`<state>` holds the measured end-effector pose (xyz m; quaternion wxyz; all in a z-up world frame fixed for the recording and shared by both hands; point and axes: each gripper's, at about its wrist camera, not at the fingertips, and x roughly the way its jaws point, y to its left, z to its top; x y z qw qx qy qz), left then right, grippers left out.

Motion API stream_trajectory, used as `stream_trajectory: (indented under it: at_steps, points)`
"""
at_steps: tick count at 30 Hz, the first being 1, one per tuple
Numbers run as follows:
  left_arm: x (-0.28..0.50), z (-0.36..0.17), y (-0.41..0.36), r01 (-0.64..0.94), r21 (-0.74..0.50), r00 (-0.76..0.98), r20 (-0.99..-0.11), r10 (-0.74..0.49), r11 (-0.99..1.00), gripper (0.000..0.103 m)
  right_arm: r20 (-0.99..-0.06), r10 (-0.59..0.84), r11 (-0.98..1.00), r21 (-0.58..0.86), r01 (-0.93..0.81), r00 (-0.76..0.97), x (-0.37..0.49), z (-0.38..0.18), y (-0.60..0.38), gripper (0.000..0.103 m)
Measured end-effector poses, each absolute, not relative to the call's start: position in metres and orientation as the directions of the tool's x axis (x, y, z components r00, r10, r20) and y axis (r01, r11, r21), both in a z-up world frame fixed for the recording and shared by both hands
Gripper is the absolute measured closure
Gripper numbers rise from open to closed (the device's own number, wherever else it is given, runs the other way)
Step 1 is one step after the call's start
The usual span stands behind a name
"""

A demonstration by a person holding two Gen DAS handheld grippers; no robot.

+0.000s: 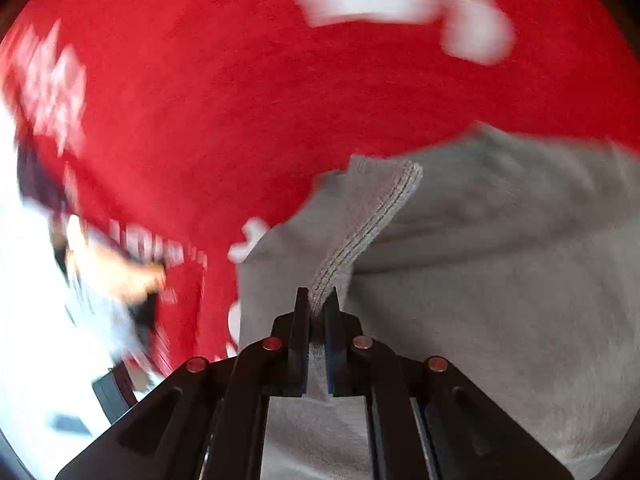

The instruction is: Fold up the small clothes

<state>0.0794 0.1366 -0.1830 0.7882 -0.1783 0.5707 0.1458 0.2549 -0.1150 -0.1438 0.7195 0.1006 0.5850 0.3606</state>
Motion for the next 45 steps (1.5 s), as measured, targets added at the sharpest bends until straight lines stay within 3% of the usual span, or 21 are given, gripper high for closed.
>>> stream_trajectory:
  at_steps: [3,4,5,7,11,15,20,24,25,26,34,39,42,43,45]
  points:
    - [0.070,-0.184,0.144,-0.458,-0.095,0.285,-0.957,0.044,0.884,0.023,-0.857,0.515,0.684,0.418,-0.598,-0.010,0.224,-0.149,-0.060,0.091]
    - [0.067,-0.184,0.147,-0.468,-0.093,0.281,-0.959,0.048,0.879,0.023,-0.883,0.469,0.673,0.378,-0.636,-0.028,0.215,-0.154,-0.050,0.086]
    - [0.063,-0.183,0.150,-0.480,-0.089,0.277,-0.959,0.054,0.873,0.023,-0.905,0.424,0.662,0.342,-0.666,-0.043,0.205,-0.163,-0.044,0.071]
    - [0.056,-0.178,0.152,-0.495,-0.084,0.274,-0.960,0.064,0.865,0.023,-0.913,0.405,0.661,0.328,-0.675,-0.047,0.197,-0.171,-0.044,0.063]
    - [0.054,-0.169,0.156,-0.511,-0.114,0.289,-0.956,0.045,0.852,0.023,-0.867,0.495,0.722,0.448,-0.527,-0.057,0.201,-0.163,-0.095,0.063]
    - [0.075,-0.164,0.142,-0.468,-0.154,0.317,-0.949,0.002,0.870,0.023,-0.831,0.556,0.813,0.541,-0.215,0.014,0.202,-0.162,-0.202,0.063]
    - [0.114,-0.177,0.110,-0.407,-0.159,0.306,-0.951,-0.030,0.899,0.023,-0.849,0.517,0.842,0.527,0.113,0.107,0.192,-0.180,-0.320,0.061]
    - [0.129,-0.195,0.096,-0.405,-0.096,0.245,-0.970,0.007,0.909,0.023,-0.824,0.532,0.776,0.566,0.277,0.194,0.199,-0.194,-0.358,0.064]
    - [0.129,-0.198,0.094,-0.403,-0.072,0.229,-0.973,0.025,0.912,0.023,-0.821,0.528,0.767,0.570,0.295,0.216,0.203,-0.191,-0.362,0.087]
    - [0.129,-0.201,0.092,-0.391,-0.046,0.214,-0.976,0.042,0.919,0.023,-0.826,0.512,0.770,0.562,0.302,0.235,0.208,-0.187,-0.369,0.097]
    - [0.127,-0.193,0.090,-0.360,-0.041,0.199,-0.979,0.033,0.932,0.022,-0.893,0.408,0.887,0.437,0.148,0.190,0.209,-0.183,-0.349,0.096]
    - [0.130,-0.182,0.116,-0.378,-0.274,0.276,-0.945,-0.175,0.884,0.022,-0.872,0.464,0.869,0.483,0.109,0.157,0.201,-0.173,-0.354,0.092]
    - [0.138,-0.195,0.126,-0.390,-0.361,0.258,-0.926,-0.276,0.847,0.022,-0.850,0.506,0.849,0.521,0.092,0.143,0.200,-0.175,-0.345,0.077]
    - [0.139,-0.197,0.128,-0.392,-0.365,0.257,-0.925,-0.281,0.844,0.023,-0.846,0.515,0.843,0.529,0.098,0.138,0.200,-0.177,-0.343,0.067]
    - [0.140,-0.197,0.129,-0.385,-0.370,0.264,-0.922,-0.283,0.846,0.033,-0.835,0.534,0.828,0.548,0.121,0.131,0.202,-0.184,-0.338,0.065]
